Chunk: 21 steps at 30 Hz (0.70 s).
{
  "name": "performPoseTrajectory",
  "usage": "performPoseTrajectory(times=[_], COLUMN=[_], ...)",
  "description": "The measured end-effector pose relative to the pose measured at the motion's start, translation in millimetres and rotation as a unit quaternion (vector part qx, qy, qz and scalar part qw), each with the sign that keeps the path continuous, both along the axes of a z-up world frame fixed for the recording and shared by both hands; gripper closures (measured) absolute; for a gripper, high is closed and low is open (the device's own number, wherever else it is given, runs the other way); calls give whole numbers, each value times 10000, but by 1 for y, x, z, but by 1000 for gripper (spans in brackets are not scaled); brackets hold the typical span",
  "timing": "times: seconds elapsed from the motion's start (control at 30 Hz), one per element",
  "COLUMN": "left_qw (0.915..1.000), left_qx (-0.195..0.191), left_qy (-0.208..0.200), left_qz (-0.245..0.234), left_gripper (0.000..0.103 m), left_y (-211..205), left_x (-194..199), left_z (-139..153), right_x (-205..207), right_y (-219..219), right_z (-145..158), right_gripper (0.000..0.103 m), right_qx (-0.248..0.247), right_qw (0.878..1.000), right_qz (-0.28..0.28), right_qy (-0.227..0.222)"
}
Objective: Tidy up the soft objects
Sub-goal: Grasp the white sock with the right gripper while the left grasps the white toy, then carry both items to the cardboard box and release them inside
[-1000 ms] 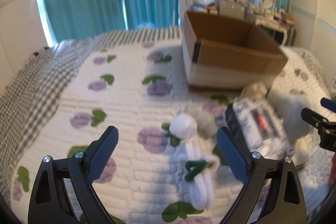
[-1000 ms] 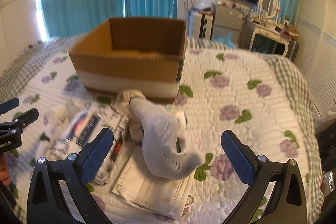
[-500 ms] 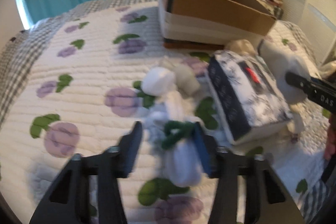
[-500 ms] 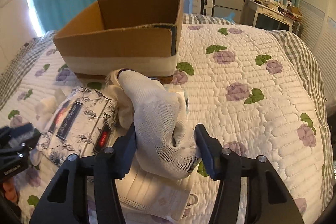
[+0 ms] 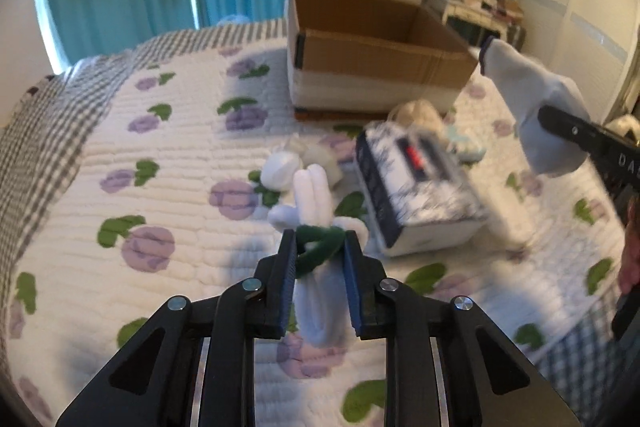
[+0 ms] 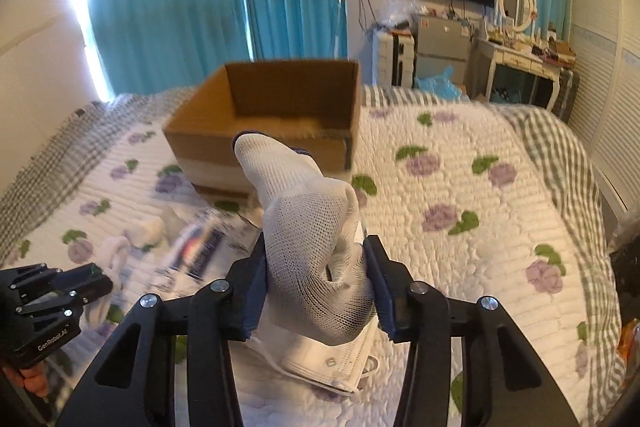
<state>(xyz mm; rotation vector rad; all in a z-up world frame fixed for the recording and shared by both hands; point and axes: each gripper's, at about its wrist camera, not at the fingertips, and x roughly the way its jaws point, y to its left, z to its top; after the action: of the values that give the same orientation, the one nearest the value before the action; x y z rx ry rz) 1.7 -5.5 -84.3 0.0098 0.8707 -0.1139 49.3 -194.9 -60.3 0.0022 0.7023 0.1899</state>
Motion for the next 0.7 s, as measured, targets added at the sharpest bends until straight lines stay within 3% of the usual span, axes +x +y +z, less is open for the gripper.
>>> performPoseTrajectory(times=[0.2, 0.37, 0.57, 0.7], left_qw=[9986, 9939, 9883, 9858], left_qx=[-248, -121, -278, 22], left_qy=[-438, -1042, -1354, -1479], left_qz=[-133, -339, -642, -797], left_gripper=[81, 81, 81, 81], left_y=[-7, -19, -28, -45], left_x=[9, 33, 89, 132], left_z=[54, 109, 151, 155], right_x=[-12, 3, 60, 116], right_y=[9, 15, 27, 35], right_z=[58, 108, 140, 132], right_gripper=[58, 58, 58, 58], right_qx=[-217, -337, -329, -190], right_qw=[9975, 9926, 9896, 9925], right_qz=[120, 262, 396, 484], right_qy=[-657, -1141, -1344, -1107])
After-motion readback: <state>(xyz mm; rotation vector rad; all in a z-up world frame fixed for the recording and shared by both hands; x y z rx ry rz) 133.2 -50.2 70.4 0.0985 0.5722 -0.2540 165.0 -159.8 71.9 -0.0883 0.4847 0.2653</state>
